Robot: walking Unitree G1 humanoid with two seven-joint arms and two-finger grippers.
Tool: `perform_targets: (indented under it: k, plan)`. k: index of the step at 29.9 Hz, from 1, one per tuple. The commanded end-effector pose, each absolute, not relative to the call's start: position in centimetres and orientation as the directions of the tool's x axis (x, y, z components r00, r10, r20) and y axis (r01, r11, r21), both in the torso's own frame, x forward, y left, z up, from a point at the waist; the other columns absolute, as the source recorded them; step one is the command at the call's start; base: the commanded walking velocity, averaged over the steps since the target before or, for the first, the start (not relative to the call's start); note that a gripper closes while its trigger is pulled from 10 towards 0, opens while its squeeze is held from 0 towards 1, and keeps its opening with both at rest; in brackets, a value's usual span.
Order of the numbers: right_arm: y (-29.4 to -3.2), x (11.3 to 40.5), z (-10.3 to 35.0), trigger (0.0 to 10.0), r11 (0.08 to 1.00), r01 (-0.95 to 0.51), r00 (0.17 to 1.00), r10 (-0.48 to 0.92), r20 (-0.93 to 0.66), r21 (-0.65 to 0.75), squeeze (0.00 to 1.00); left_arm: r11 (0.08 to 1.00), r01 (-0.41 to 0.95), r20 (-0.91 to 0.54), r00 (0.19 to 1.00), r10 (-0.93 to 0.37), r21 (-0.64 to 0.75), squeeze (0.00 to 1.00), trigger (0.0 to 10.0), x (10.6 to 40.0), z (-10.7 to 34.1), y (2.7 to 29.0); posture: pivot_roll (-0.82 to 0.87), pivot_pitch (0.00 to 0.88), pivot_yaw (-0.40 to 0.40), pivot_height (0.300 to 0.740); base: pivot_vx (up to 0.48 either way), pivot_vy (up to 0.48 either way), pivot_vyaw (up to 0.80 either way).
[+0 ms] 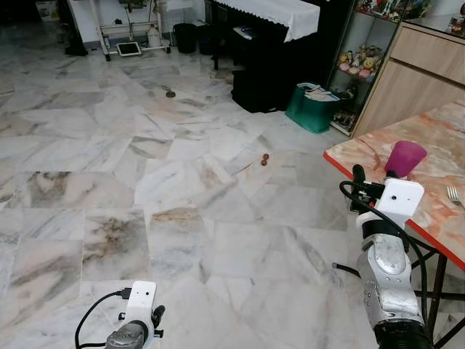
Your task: Setting the table
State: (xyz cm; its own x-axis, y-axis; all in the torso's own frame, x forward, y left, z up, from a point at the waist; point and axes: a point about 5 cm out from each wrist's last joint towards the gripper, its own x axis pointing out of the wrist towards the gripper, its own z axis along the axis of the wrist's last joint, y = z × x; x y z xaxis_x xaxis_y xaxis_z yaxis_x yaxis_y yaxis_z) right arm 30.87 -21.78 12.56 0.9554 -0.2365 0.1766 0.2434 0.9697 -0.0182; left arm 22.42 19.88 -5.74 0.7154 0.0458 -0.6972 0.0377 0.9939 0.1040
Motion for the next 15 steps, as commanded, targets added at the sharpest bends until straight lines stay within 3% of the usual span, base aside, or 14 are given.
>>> perform_targets:
  k: [1, 15]
  plan:
    - [-22.03, 31.03, 12.80, 10.0, 0.968, 0.248, 0.954, -0.239, 0.179, -0.026, 0.00, 0.991, 0.060, -0.714, 0.699, 0.043, 0.119, 0.00, 10.0, 22.15, -6.00, 19.67, 0.06, 0.000, -0.052, 0.740, 0.000, -0.281, 0.00]
    - [-21.88, 31.21, 13.00, 10.0, 0.970, 0.242, 0.954, -0.234, 0.187, -0.022, 0.00, 0.989, 0.065, -0.709, 0.703, 0.047, 0.130, 0.00, 10.0, 22.29, -5.89, 19.78, 0.06, 0.000, -0.053, 0.740, 0.000, -0.292, 0.00]
